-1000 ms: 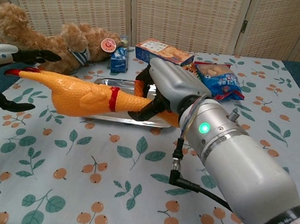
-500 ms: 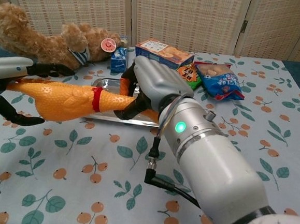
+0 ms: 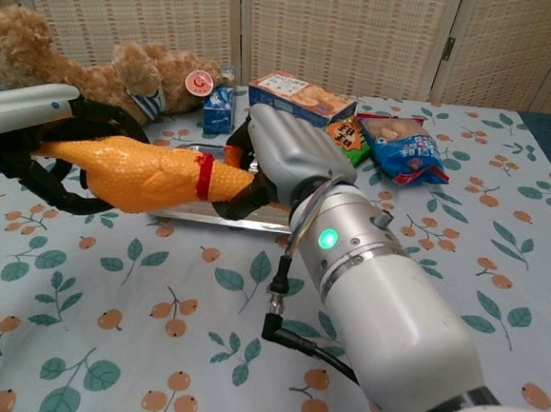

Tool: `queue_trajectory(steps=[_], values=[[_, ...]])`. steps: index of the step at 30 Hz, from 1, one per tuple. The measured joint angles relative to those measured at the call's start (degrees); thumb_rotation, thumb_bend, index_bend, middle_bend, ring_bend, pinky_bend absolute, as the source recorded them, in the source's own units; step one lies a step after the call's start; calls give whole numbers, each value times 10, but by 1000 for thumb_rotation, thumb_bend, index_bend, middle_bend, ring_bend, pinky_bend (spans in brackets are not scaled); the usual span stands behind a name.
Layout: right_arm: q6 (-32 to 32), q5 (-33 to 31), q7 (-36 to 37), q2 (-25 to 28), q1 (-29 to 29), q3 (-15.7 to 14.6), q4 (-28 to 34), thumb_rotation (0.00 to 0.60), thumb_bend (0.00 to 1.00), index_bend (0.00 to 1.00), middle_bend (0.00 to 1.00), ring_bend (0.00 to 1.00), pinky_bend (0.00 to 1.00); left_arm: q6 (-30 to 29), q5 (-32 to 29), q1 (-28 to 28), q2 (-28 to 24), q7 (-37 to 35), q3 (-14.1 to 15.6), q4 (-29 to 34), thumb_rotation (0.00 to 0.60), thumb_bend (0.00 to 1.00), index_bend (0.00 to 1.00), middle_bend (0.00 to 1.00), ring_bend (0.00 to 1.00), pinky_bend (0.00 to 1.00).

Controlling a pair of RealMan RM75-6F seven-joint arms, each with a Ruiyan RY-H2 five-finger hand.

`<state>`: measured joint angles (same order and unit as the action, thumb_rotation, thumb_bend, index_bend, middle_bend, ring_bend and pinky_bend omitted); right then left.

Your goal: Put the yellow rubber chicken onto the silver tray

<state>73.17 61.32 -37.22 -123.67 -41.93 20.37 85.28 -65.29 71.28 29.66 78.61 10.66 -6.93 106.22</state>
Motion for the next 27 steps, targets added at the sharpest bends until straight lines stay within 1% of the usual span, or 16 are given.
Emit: queue_trajectory(steps=[1, 3, 6, 9, 10, 11, 12, 13, 14, 15, 16, 17, 18, 20, 23, 27], values=[[0, 0, 0, 1, 0, 0, 0, 600, 244, 888, 561, 575, 668, -2, 4, -2, 3, -7, 0, -4, 600, 760, 863, 833, 753, 870], [1, 0, -1, 2, 1, 1, 2, 600, 244, 888, 561, 575, 668, -2, 10, -3, 4, -14, 1, -7, 600, 805, 881, 843, 760, 878], [3, 0, -3, 4, 2, 1, 4, 600, 244, 888, 561, 575, 668, 5, 14, -2, 0, -25, 3, -7, 600, 848, 903, 854, 772, 891], [4, 0, -4, 6, 3, 1, 7, 600, 244, 889, 561, 575, 668, 11, 18, -1, -5, -35, 5, -6, 600, 853, 908, 858, 775, 893], [4, 0, -4, 7, 3, 1, 7, 600, 244, 889, 561, 575, 668, 13, 18, -1, -5, -36, 6, -6, 600, 840, 908, 856, 775, 893], [4, 0, -4, 7, 3, 2, 7, 600, 244, 889, 561, 575, 668, 13, 17, -2, -5, -38, 6, -6, 600, 806, 897, 846, 770, 890], [4, 0, -4, 8, 3, 2, 8, 600, 244, 888, 561, 575, 668, 11, 15, -3, -4, -41, 6, -6, 600, 739, 853, 811, 745, 873], [4, -1, -4, 8, 4, 2, 8, 600, 244, 889, 561, 575, 668, 8, 14, -5, -2, -45, 5, -6, 600, 644, 731, 720, 671, 824], [5, -1, -4, 9, 4, 3, 9, 600, 244, 888, 561, 575, 668, 6, 14, -6, 0, -50, 5, -6, 600, 562, 560, 584, 561, 748], [5, -1, -4, 9, 4, 3, 9, 600, 244, 888, 561, 575, 668, 6, 13, -7, 0, -54, 6, -6, 600, 470, 313, 362, 378, 611], [6, -1, -4, 9, 4, 3, 9, 600, 244, 888, 561, 575, 668, 12, 10, -6, -2, -57, 8, -5, 600, 427, 175, 223, 248, 508], [7, -1, -6, 9, 4, 3, 10, 600, 244, 888, 561, 575, 668, 21, 6, -4, -6, -58, 10, -2, 600, 382, 40, 71, 101, 364], [8, -1, -7, 9, 4, 3, 10, 600, 244, 889, 561, 575, 668, 33, 1, -2, -11, -58, 11, 1, 600, 354, 0, 4, 19, 259], [11, 0, -11, 9, 4, 2, 11, 600, 244, 888, 561, 575, 668, 63, -11, 6, -25, -59, 13, 8, 600, 330, 0, 0, 0, 177], [15, 0, -14, 9, 5, 2, 12, 600, 245, 888, 561, 575, 668, 87, -17, 11, -36, -59, 13, 14, 600, 310, 0, 0, 0, 134], [16, -3, -18, 10, 6, 3, 12, 600, 248, 888, 561, 575, 668, 74, -15, 14, -38, -67, 12, 17, 600, 303, 0, 0, 0, 124]])
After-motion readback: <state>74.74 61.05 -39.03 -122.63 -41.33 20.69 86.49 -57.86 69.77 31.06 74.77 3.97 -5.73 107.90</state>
